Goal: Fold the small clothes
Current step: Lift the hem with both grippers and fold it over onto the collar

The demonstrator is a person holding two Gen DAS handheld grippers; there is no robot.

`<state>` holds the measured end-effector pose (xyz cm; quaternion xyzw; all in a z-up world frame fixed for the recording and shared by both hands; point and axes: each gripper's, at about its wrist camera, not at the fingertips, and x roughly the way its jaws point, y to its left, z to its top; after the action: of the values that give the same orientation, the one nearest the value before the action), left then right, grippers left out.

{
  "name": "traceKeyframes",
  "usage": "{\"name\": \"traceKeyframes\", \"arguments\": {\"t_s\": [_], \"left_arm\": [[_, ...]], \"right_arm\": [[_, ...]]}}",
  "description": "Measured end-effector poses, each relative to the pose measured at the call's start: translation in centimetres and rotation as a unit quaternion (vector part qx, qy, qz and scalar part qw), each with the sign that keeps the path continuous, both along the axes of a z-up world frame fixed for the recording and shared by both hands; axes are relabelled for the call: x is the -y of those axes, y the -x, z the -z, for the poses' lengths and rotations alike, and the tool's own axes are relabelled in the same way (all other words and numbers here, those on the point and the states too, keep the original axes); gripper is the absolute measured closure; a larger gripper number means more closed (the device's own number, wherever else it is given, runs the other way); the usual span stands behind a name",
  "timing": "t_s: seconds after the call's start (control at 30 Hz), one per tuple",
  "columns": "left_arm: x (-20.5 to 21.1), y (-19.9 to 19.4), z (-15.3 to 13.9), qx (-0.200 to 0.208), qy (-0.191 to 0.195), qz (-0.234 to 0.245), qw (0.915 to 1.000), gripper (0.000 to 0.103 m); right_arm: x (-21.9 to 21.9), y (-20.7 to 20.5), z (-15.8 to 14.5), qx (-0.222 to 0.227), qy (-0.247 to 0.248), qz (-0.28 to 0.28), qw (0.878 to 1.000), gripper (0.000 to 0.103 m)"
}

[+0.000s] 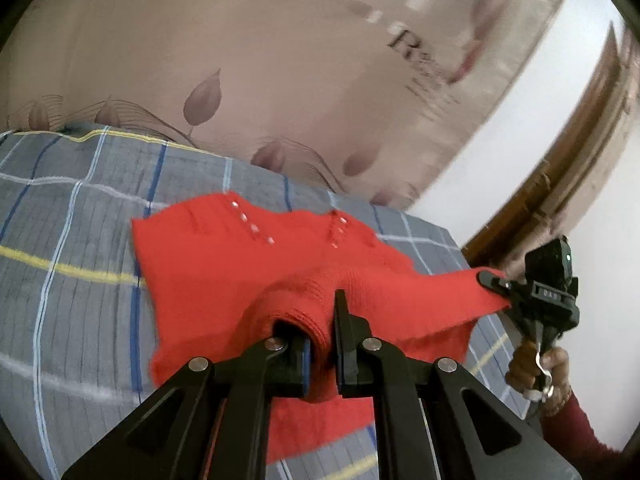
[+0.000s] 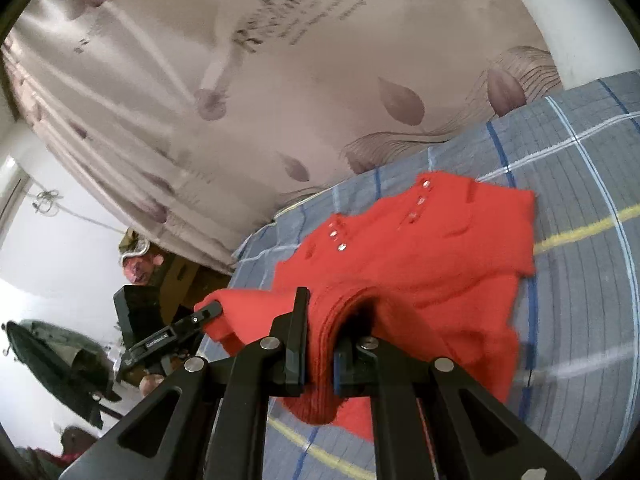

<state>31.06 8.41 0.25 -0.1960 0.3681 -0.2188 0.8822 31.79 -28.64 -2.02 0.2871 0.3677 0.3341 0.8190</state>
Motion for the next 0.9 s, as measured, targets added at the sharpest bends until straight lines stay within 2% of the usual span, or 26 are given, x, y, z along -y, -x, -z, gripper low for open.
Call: {"name": "traceKeyframes", "arguments": {"t_s": [0.23, 0.5, 0.63, 0.73, 0.8, 0.83, 0.87, 0.9], "left_arm": [[0.3, -5.9, 2.9, -0.022, -0.013, -0.016, 0.9995, 0.094], [-0.3, -10.4, 6.2, -0.056, -0.01, -0.03, 0.9979, 0.091], [-0.9, -11.3, 7.0, -0.065, -0.005, -0.045, 0.9969, 0.087], [-1.8, -12.0, 7.2, -0.076, 0.032, -0.051, 0.9953, 0.082], [-2.4, -12.3, 7.0, -0.076, 0.048, -0.058, 0.9942, 0.071], [-2.8, -12.2, 6.6, -0.068, 0.04, -0.075, 0.9941, 0.046], [-3.2, -12.1, 6.2, -0.057, 0.034, -0.089, 0.9938, 0.025], [-3.7, -11.9, 5.8, -0.041, 0.036, -0.103, 0.9932, 0.021]], "right_arm": [[0.3, -6.5, 3.9, -0.046, -0.009, 0.018, 0.999, 0.095], [0.0, -10.4, 6.8, -0.067, -0.024, 0.023, 0.997, 0.093], [0.6, -11.5, 7.5, -0.062, -0.059, 0.026, 0.996, 0.086], [1.8, -12.2, 8.1, -0.064, -0.084, 0.049, 0.993, 0.077], [2.4, -12.3, 8.2, -0.063, -0.098, 0.059, 0.991, 0.074], [2.6, -12.1, 8.4, -0.061, -0.109, 0.062, 0.99, 0.073], [2.8, -12.0, 8.4, -0.059, -0.114, 0.064, 0.99, 0.071], [3.1, -11.7, 8.3, -0.052, -0.122, 0.065, 0.989, 0.069]]}}
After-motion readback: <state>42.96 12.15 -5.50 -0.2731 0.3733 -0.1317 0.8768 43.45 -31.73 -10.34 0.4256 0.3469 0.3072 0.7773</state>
